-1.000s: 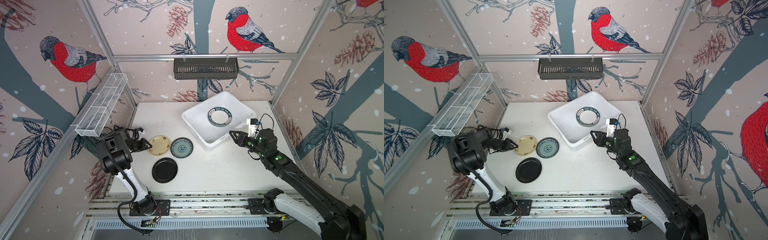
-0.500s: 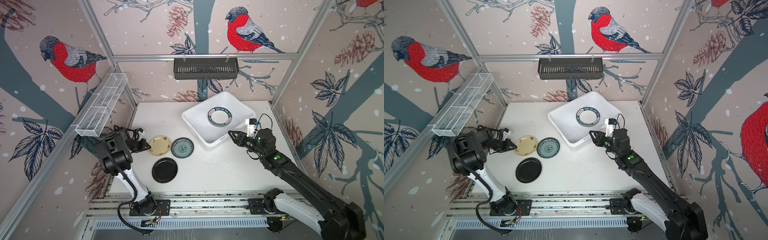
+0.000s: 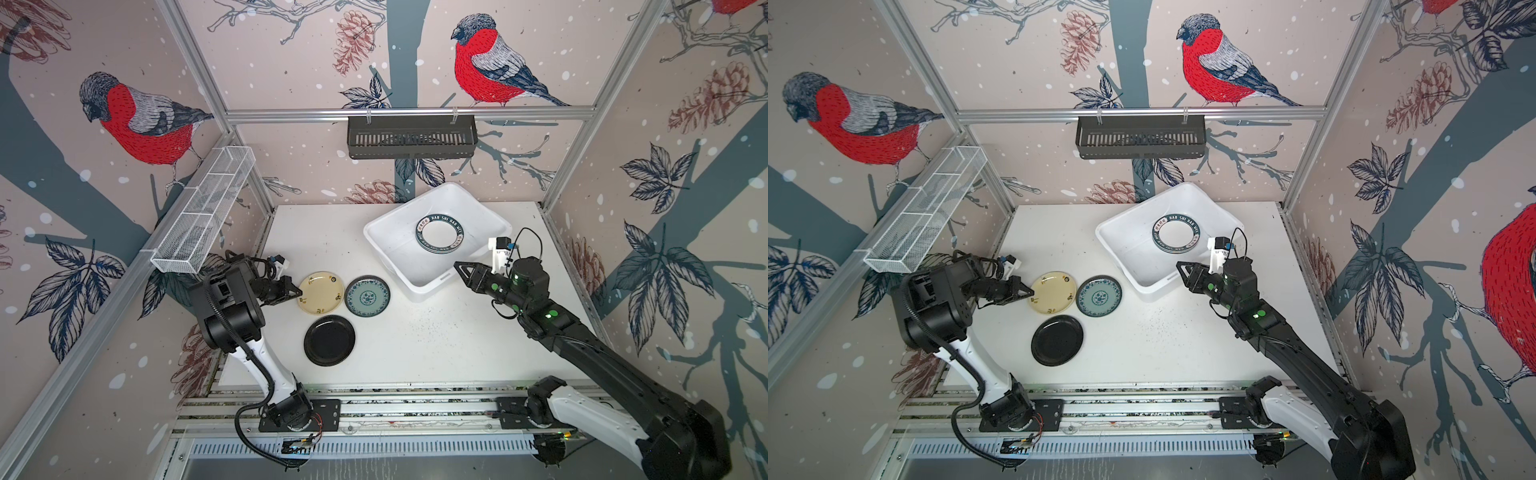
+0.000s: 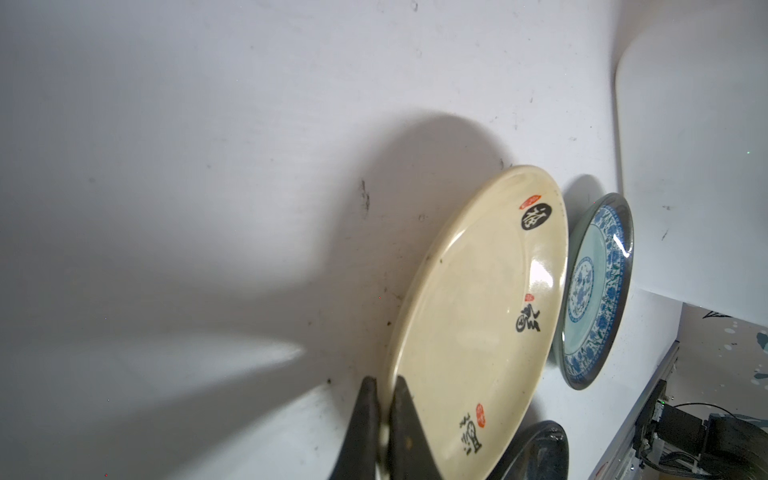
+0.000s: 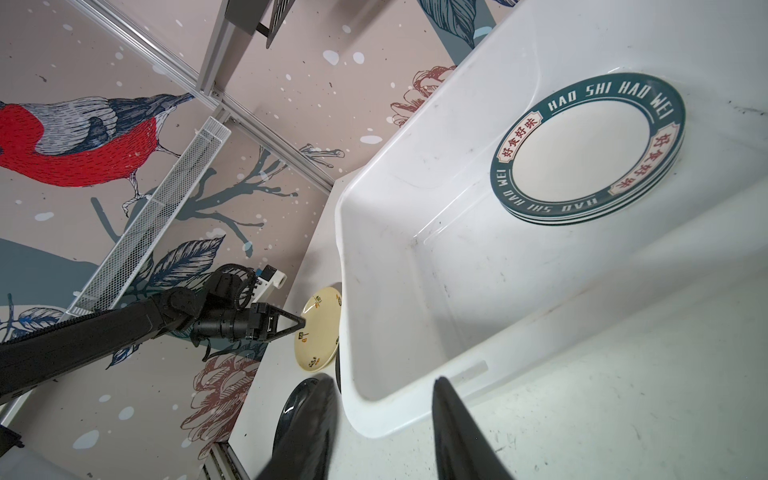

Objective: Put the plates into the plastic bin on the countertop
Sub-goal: 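Close the left gripper on the cream plate's rim and tilt it up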

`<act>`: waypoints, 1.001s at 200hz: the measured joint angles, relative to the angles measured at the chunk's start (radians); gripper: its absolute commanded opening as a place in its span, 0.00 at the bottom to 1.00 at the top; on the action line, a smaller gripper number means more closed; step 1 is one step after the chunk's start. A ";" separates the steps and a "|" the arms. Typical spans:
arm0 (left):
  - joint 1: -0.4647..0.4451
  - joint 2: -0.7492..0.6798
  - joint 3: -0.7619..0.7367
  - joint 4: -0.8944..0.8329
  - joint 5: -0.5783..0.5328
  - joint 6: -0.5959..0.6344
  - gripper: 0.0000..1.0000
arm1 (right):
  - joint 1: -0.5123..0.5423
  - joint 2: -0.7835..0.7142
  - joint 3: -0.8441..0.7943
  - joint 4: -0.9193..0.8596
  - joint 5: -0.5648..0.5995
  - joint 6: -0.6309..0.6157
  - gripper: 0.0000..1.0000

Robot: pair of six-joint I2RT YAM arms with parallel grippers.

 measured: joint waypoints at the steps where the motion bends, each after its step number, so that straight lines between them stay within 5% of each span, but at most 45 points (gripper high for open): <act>1: 0.000 0.000 0.000 0.000 0.000 -0.001 0.00 | 0.000 0.000 0.000 0.000 0.000 0.000 0.40; 200: 0.032 -0.072 0.009 -0.051 0.122 -0.035 0.00 | 0.021 0.019 0.029 0.000 0.001 -0.001 0.40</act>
